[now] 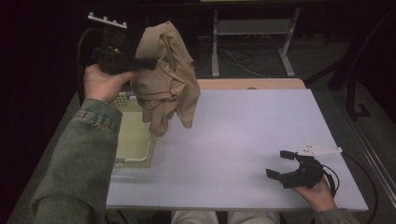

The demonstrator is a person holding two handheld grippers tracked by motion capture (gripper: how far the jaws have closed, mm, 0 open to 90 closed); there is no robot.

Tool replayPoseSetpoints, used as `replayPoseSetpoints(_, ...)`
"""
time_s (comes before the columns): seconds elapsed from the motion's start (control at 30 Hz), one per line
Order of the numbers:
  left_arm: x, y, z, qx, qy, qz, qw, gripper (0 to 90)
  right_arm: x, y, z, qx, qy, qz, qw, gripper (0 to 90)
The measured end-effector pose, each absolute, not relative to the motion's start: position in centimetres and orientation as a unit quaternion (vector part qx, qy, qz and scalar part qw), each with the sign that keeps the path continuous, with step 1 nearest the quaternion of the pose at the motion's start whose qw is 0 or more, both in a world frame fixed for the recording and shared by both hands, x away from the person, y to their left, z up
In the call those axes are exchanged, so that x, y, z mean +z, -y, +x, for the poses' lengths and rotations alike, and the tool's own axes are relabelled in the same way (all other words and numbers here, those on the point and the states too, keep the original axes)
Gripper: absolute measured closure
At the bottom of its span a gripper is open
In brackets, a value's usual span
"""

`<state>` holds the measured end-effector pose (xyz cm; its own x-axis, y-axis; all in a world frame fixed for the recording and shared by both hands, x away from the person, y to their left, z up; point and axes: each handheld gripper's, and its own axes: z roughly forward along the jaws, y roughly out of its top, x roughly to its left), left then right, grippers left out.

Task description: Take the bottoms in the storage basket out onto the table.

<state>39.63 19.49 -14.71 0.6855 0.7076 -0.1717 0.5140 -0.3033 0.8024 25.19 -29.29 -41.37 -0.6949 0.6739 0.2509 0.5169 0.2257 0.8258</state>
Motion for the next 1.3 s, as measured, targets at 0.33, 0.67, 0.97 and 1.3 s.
replayPoseSetpoints(0.33, -15.3, -17.0, 40.3, 0.092, -0.362, 0.81, 0.452, 79.1, -41.3, 29.5, 25.1, 0.491, -0.778, 0.384, 0.08, 0.7)
replayPoseSetpoints(0.67, -15.6, -14.6, 40.5, 0.089, -0.34, 0.82, 0.452, 79.1, -41.3, 29.5, 25.1, 0.491, -0.779, 0.382, 0.08, 0.7)
replayPoseSetpoints(0.97, -16.3, -12.8, 40.9, 0.075, -0.325, 0.828, 0.451, 79.1, -41.3, 29.6, 25.1, 0.491, -0.779, 0.382, 0.08, 0.7)
replayPoseSetpoints(1.3, -17.5, -11.2, 41.3, 0.064, -0.314, 0.838, 0.442, 79.1, -41.3, 29.7, 25.1, 0.491, -0.779, 0.381, 0.08, 0.7)
